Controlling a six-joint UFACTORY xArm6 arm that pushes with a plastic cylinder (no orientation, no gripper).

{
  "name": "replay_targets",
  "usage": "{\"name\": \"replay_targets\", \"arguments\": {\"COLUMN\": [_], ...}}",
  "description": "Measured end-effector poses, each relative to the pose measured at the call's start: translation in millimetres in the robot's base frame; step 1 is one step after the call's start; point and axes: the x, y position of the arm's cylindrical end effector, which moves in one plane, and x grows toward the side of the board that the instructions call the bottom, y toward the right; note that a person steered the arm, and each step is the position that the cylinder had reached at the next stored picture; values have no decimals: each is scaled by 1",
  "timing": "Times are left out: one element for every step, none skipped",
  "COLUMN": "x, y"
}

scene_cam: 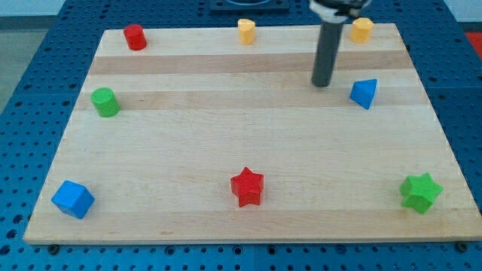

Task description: Slightly push the blue triangle above to the green star

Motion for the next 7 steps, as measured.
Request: {"name": "replay_targets", "arguments": {"x": [12,26,27,30,30,17,2], "y": [39,41,44,74,88,89,124]}}
